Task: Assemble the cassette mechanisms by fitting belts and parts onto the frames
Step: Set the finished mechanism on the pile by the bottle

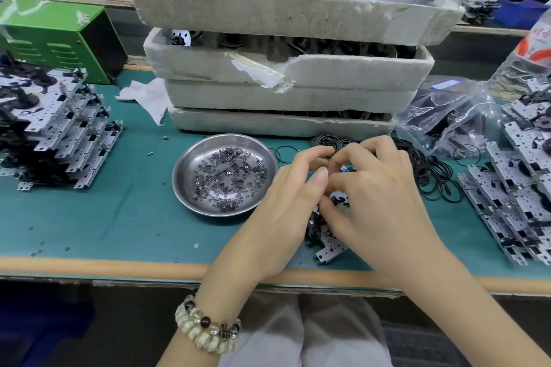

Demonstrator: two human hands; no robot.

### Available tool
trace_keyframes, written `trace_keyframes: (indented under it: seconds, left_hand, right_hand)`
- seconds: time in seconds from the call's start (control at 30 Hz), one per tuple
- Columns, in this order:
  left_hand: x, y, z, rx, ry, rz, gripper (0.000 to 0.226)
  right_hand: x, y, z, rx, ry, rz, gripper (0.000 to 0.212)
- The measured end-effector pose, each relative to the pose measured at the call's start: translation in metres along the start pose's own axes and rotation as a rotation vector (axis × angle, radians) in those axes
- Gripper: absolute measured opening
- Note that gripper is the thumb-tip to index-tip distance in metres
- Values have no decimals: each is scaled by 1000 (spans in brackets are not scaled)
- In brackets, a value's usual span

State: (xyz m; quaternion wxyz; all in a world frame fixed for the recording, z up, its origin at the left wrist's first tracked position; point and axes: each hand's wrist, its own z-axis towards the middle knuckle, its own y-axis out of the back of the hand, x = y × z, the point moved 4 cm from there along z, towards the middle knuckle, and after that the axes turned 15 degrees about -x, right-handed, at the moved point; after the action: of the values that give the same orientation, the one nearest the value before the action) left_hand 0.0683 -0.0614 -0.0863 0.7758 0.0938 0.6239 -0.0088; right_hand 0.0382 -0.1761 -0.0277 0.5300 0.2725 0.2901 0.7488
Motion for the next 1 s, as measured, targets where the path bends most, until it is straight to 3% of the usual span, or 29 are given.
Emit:
trace_keyframes:
  seconds: [0.3, 0.5, 0.73, 1.0]
  left_hand:
    - [-5, 3, -1, -20, -16, -24, 63]
    - [-14, 1, 2, -1, 11, -15, 54]
    - [-37, -3, 5, -35, -96, -92, 58]
    - [-31, 2, 3, -42, -185, -122, 52]
  right_hand:
    - [-2, -2, 6, 69, -47, 28, 5]
    - [-3, -3, 12, 203, -32, -29, 11]
    - [-17, 10, 9, 31, -218, 163, 6]
    - [-12, 2, 9, 36, -303, 250, 5]
